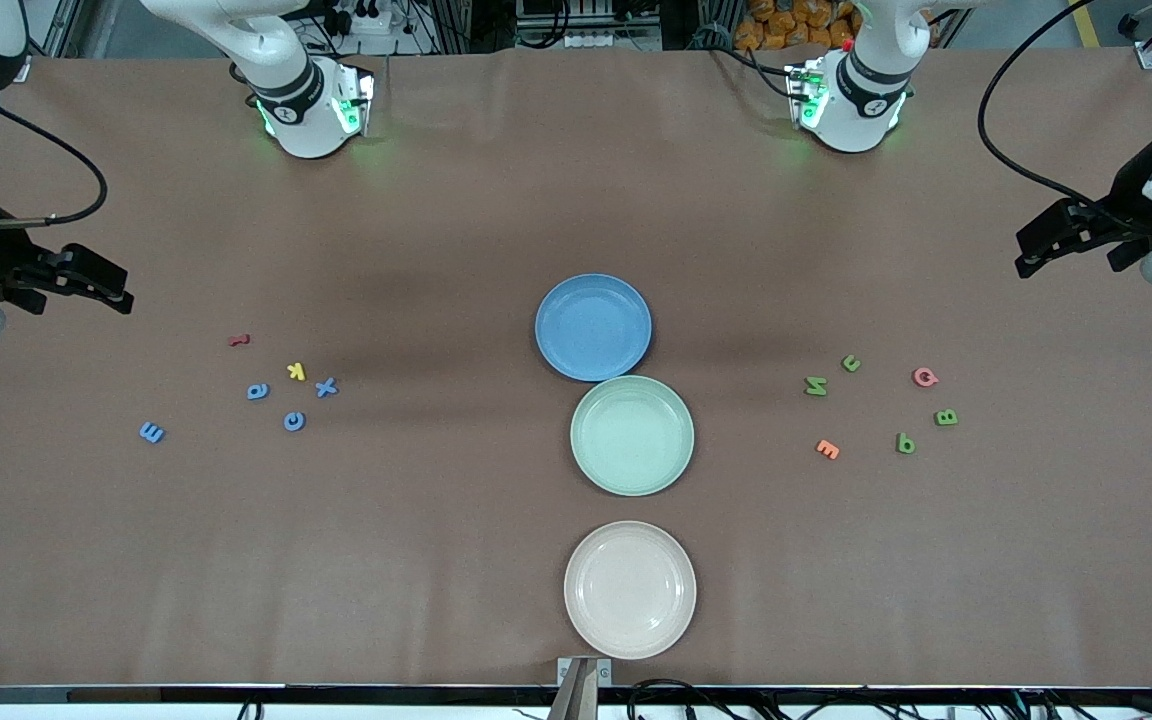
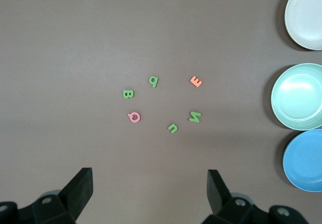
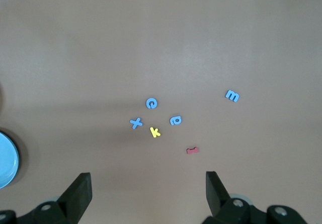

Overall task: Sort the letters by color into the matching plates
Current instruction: 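Raise both grippers from rest and move them toward the letters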

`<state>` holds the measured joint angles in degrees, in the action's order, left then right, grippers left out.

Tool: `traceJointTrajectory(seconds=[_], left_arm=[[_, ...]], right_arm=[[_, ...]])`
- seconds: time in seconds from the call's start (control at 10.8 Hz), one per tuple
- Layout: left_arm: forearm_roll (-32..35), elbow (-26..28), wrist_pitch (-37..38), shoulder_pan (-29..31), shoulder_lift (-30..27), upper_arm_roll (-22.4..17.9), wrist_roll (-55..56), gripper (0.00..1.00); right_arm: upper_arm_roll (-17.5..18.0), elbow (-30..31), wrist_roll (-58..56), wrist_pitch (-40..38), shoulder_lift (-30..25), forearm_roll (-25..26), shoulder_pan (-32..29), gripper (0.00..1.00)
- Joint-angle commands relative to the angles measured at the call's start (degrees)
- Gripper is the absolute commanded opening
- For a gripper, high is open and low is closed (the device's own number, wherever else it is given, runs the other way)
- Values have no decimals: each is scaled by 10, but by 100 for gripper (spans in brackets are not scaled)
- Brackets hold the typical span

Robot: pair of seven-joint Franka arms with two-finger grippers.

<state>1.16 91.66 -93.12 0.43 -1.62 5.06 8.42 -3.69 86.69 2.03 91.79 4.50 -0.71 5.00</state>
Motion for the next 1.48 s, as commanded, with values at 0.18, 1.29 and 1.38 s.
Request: traceJointTrajectory(seconds=[0.18, 1.29, 1.38], left_arm=[[-12, -2, 4, 4, -6, 1, -13, 100], [-13, 168, -141, 0, 14, 6, -13, 100], [-14, 185, -159, -1, 15, 7, -14, 100]], right_arm=[[1, 1, -5, -4, -4, 8, -1, 100], [2, 61, -4, 87, 35, 0, 9, 100], [2, 81, -4, 114, 35, -1, 10, 100]])
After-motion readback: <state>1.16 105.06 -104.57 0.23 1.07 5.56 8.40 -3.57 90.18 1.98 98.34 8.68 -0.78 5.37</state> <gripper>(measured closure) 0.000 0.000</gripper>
